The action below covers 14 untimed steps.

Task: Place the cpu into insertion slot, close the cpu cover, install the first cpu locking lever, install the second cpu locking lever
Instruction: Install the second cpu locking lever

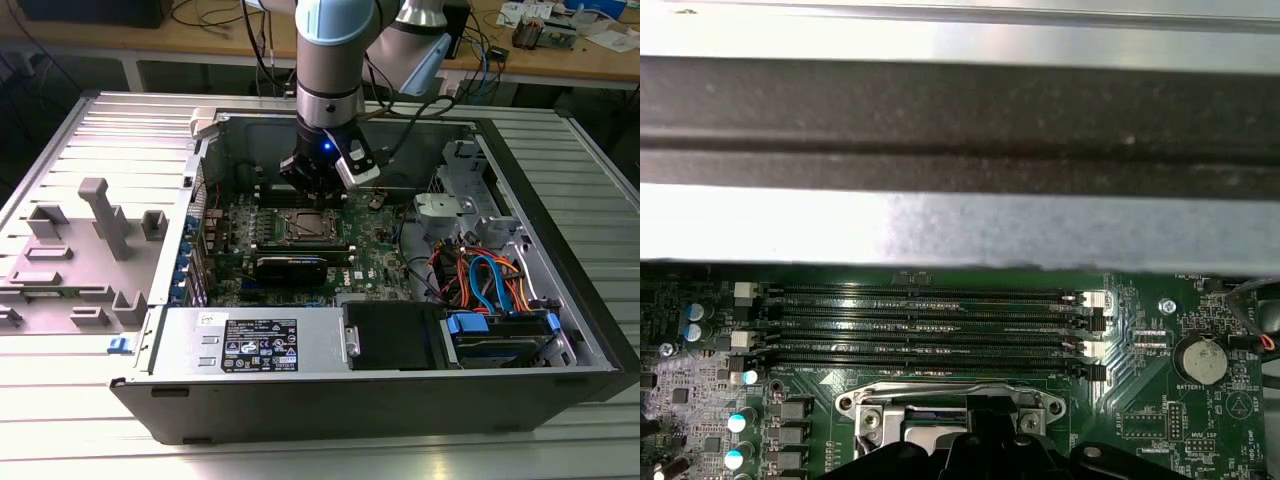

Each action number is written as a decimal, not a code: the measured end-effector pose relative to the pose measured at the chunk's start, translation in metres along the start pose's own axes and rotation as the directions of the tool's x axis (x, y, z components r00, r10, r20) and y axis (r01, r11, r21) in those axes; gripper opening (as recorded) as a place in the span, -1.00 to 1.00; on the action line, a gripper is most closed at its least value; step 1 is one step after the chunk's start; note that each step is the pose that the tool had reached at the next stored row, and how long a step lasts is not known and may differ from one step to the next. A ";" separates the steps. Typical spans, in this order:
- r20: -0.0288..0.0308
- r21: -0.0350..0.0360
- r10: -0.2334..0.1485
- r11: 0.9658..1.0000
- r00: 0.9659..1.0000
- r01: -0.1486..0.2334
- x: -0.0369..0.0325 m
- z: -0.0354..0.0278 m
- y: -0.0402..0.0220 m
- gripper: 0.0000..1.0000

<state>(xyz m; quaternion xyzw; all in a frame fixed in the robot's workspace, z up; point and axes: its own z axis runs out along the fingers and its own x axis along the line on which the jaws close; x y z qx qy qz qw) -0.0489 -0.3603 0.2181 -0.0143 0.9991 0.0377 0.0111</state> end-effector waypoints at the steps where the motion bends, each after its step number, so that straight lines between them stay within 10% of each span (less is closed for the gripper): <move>1: 0.000 0.000 0.000 1.000 1.000 0.000 0.0000 0.0000 0.0000 -0.79; 14: 0.000 -0.001 0.002 1.000 1.000 -0.002 0.0000 -0.0002 0.0000 -0.79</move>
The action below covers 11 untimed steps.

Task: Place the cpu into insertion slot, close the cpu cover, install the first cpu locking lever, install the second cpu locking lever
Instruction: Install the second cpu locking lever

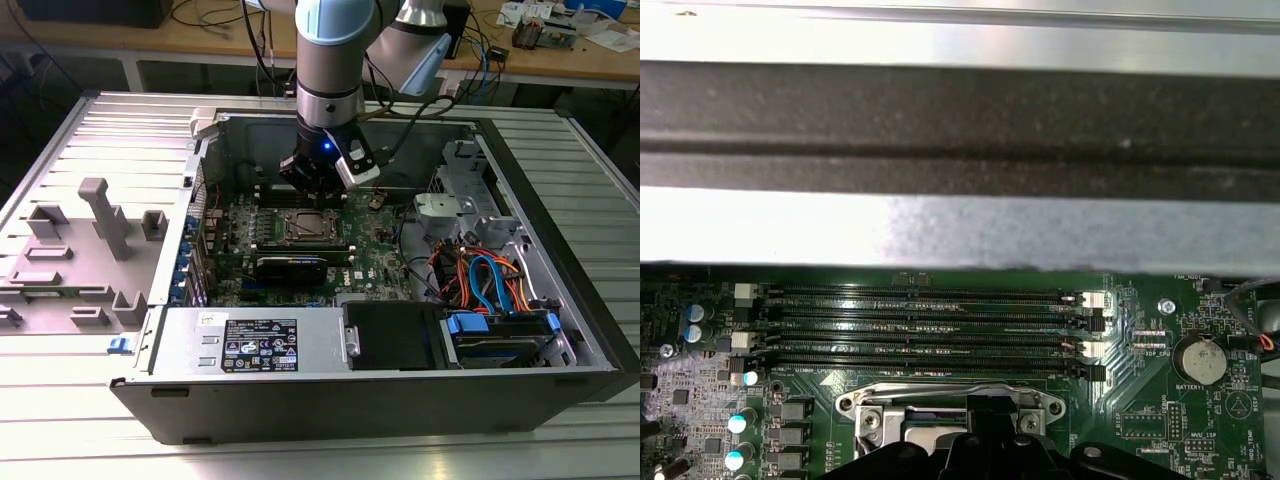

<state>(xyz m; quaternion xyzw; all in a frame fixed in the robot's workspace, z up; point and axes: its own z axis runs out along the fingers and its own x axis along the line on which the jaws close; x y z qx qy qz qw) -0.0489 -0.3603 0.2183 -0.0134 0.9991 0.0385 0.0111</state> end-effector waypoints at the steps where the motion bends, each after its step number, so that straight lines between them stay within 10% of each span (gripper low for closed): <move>1: 0.000 0.000 0.000 1.000 1.000 0.000 0.0000 0.0000 0.0000 -0.79; 11: 0.001 0.001 0.000 1.000 1.000 0.000 0.0001 -0.0037 -0.0002 -0.79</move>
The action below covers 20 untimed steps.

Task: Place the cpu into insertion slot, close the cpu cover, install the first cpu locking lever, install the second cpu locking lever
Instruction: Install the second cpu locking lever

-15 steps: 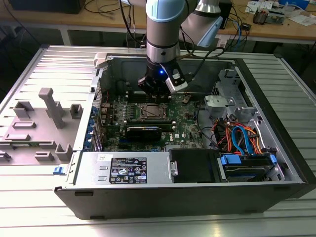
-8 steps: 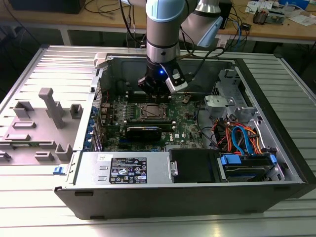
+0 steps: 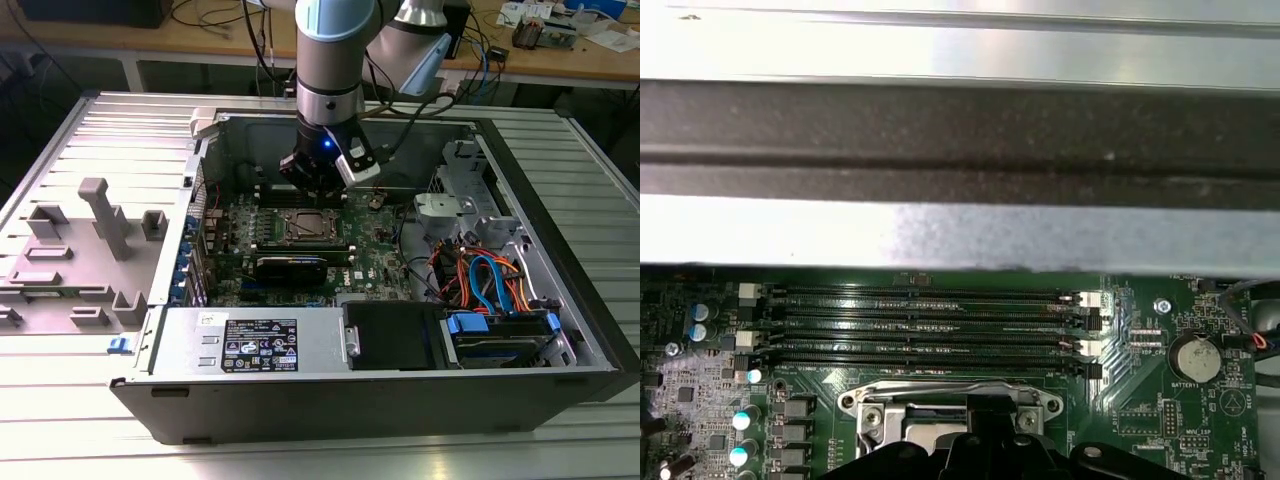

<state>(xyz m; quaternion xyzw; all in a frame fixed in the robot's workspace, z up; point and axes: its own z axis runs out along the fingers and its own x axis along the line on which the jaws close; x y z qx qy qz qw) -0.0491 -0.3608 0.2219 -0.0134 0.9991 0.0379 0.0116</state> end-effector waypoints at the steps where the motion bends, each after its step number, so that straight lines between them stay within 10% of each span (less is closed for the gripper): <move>1: 0.000 0.000 0.000 1.000 1.000 0.000 0.0000 0.0001 -0.0005 -0.79; 20: 0.000 0.003 0.000 1.000 1.000 0.000 0.0001 -0.0054 -0.0103 -0.79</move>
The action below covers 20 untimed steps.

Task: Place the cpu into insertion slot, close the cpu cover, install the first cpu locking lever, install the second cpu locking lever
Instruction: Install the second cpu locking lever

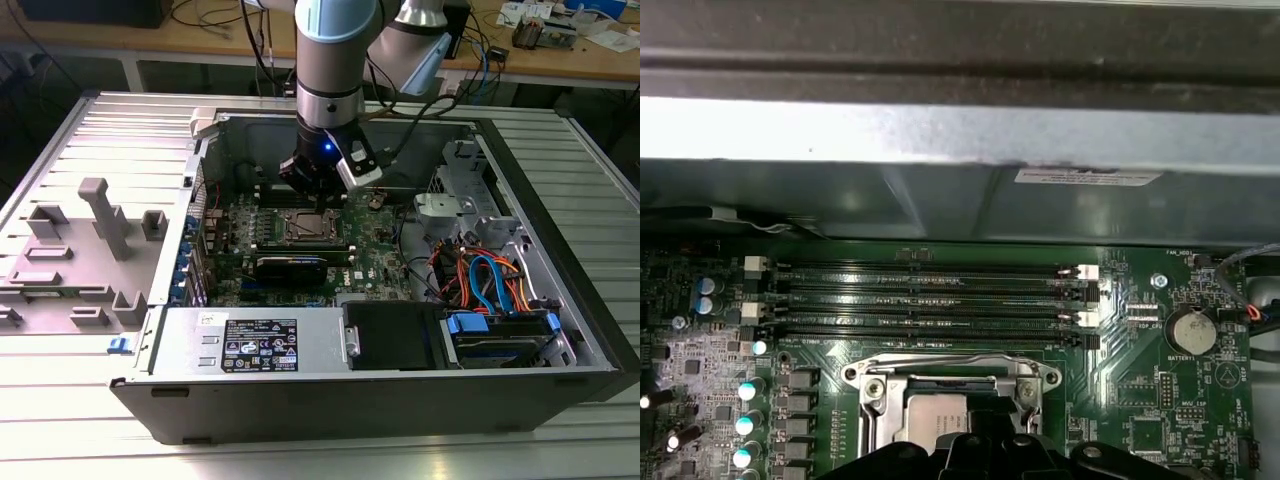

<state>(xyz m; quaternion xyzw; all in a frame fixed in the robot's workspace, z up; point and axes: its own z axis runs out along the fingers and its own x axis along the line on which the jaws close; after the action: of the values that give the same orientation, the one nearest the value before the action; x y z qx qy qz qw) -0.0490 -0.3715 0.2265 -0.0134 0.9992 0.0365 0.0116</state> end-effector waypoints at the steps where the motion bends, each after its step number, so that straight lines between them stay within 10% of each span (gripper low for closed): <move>1: 0.000 0.000 0.000 1.000 1.000 0.000 0.0000 -0.0011 -0.0002 -0.79; 20: 0.002 0.000 0.000 1.000 1.000 0.000 0.0019 -0.0099 -0.0239 -0.79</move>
<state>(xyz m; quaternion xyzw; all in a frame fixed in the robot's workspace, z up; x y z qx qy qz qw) -0.0504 -0.3961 0.2346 -0.0136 0.9992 0.0362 0.0126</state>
